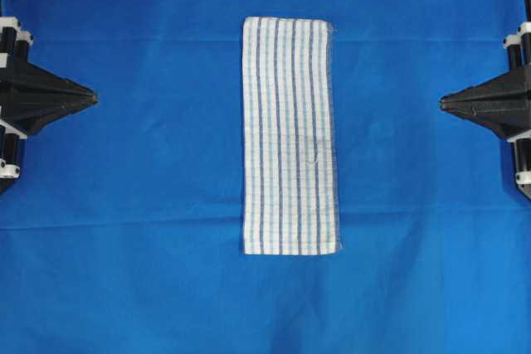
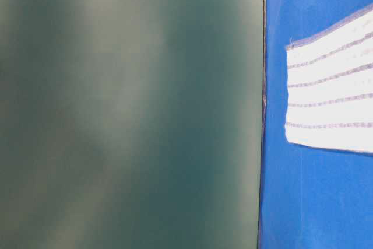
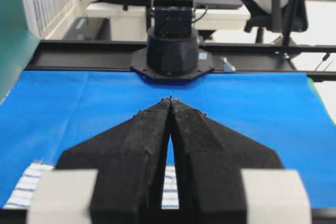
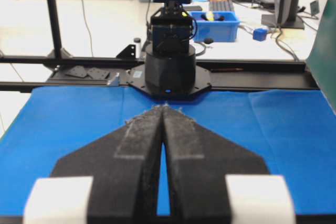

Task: Fold a vertical towel.
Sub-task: 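Move both grippers toward the top corners of the striped towel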

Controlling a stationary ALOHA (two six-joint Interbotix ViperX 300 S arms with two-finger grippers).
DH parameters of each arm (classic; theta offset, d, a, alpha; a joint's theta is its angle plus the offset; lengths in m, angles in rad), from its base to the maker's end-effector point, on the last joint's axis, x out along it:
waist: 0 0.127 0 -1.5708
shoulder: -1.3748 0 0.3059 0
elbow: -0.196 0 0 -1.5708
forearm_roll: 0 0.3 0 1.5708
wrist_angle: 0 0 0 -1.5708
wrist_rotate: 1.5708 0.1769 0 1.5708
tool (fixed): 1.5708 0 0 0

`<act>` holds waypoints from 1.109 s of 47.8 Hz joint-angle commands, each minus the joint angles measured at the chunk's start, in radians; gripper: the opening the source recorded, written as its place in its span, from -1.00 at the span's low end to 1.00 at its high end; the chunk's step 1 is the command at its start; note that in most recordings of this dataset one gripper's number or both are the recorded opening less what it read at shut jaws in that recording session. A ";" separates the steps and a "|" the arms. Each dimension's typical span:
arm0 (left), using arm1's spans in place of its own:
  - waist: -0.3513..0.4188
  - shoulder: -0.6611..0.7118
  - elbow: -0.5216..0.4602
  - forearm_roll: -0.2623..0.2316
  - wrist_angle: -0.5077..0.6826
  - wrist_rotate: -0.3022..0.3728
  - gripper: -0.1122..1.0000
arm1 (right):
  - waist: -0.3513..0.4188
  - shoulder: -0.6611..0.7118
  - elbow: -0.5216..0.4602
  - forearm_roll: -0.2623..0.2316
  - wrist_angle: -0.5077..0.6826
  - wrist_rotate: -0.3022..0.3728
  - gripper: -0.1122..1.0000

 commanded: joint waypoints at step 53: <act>0.431 0.936 -0.379 -0.026 -0.071 -0.046 0.71 | -0.540 0.842 -0.350 -0.014 0.238 0.028 0.31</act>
